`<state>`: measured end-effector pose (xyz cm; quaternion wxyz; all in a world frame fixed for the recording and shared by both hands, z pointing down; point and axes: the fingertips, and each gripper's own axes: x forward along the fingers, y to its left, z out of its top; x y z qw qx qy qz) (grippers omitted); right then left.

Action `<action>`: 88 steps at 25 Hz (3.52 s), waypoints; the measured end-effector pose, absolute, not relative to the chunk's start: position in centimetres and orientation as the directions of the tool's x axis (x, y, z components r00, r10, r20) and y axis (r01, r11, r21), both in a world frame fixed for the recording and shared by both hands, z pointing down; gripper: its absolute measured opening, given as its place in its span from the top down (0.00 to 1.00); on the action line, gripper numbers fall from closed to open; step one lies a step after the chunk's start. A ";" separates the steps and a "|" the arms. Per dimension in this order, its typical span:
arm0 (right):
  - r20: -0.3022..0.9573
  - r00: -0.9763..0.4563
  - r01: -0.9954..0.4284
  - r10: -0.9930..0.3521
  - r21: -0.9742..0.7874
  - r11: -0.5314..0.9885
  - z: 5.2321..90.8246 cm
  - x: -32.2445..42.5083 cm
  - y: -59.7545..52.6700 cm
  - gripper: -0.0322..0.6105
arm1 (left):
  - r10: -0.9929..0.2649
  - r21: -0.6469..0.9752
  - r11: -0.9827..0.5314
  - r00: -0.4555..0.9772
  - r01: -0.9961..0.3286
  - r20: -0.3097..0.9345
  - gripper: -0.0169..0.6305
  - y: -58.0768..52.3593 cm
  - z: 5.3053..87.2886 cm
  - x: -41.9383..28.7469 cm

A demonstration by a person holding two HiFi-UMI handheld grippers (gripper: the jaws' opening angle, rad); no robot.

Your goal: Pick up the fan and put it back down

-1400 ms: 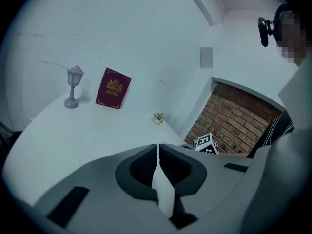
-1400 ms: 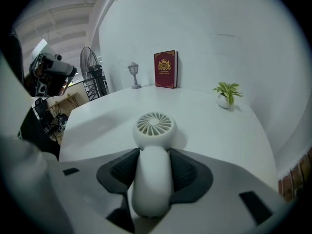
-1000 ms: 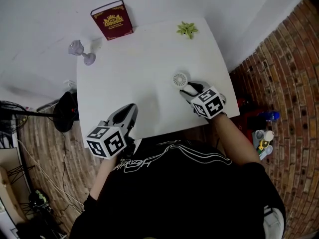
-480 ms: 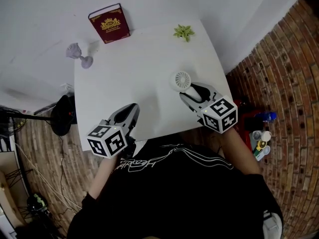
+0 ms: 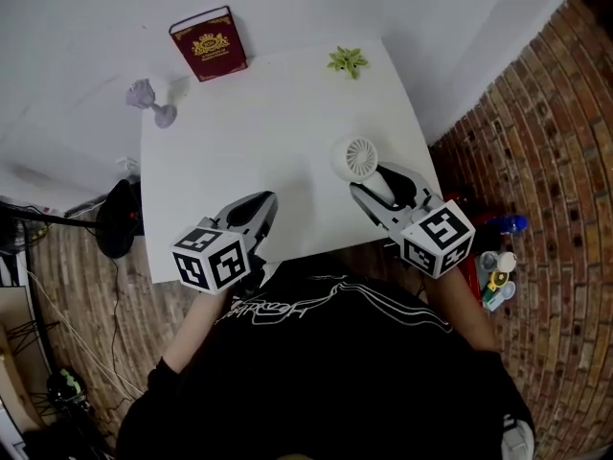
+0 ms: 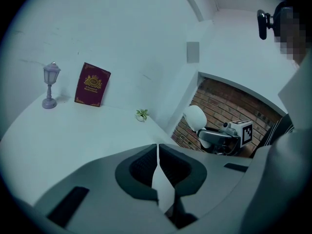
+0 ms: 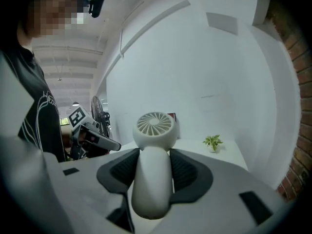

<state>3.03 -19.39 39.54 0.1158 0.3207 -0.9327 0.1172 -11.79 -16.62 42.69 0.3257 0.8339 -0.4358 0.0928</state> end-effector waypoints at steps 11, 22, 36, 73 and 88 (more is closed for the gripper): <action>0.269 -0.785 -0.607 -0.557 -0.160 0.778 39.2 4.1 -17.6 0.65 | -0.646 0.433 -0.459 0.625 -0.776 0.438 0.91 -16.6 41.6 -8.8; 0.253 -0.817 -0.566 -0.519 -0.178 0.805 39.1 3.6 -17.1 0.65 | -0.655 0.412 -0.452 0.608 -0.791 0.449 0.91 -16.6 41.0 -8.8; 0.258 -0.810 -0.575 -0.526 -0.175 0.800 40.3 4.1 -19.5 0.65 | -0.666 0.410 -0.426 0.586 -0.807 0.462 0.91 -17.0 42.6 -9.2; 0.729 -0.584 -0.563 -0.356 -0.048 0.825 59.0 -0.3 -24.5 0.64 | -0.732 0.487 -0.250 0.493 -0.837 0.470 0.91 -16.4 44.9 -15.9; 0.636 -0.653 -0.577 -0.410 -0.067 0.814 55.6 0.1 -24.2 0.37 | -0.719 0.503 -0.261 0.513 -0.824 0.468 0.91 -16.3 44.9 -16.2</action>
